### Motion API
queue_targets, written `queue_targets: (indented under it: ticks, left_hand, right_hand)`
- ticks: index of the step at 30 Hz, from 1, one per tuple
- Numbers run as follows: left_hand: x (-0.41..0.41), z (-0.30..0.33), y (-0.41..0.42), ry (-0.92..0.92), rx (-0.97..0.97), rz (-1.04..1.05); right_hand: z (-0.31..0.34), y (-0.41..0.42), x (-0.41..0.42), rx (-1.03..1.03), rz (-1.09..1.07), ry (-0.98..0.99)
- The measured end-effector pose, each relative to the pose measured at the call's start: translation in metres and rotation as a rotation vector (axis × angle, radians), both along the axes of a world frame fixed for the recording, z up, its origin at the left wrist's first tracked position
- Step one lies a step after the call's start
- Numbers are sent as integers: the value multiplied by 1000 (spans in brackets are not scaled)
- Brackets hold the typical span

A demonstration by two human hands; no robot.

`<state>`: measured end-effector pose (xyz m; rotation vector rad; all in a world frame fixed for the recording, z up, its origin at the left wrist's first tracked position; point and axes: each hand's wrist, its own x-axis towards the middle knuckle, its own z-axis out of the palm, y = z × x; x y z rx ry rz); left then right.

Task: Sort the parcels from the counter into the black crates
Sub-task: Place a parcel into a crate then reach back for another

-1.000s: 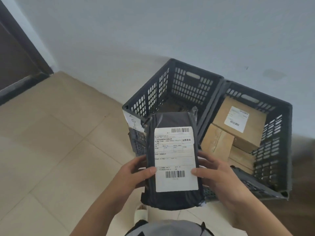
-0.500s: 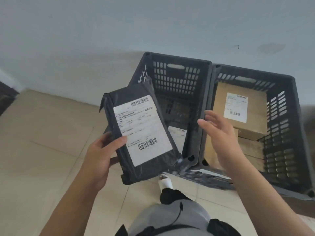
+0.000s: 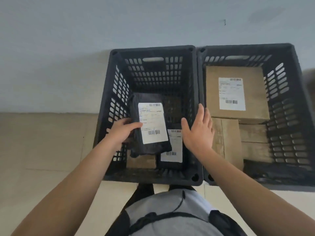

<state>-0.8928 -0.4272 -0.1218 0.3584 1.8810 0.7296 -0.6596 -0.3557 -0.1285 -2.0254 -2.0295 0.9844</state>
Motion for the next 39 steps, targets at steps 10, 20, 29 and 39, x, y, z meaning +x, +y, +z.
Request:
queue_targets:
  ticks: [10,20,29,39]
  left_hand:
    - [45,-89,27,-302,-223,-398]
    - [36,-107,45,40,6,-481]
    - [71,-94,118,312,-78,-1210]
    - [73,-102,110,311,-80,-1271]
  right_hand:
    - [-1,-2,-10,62,-124,-58]
    - [0,-2,-16,96,-162,-100]
    - [0,-1,-16,112,-162,-124]
    - [-6,-1,-15,112,-145,-163]
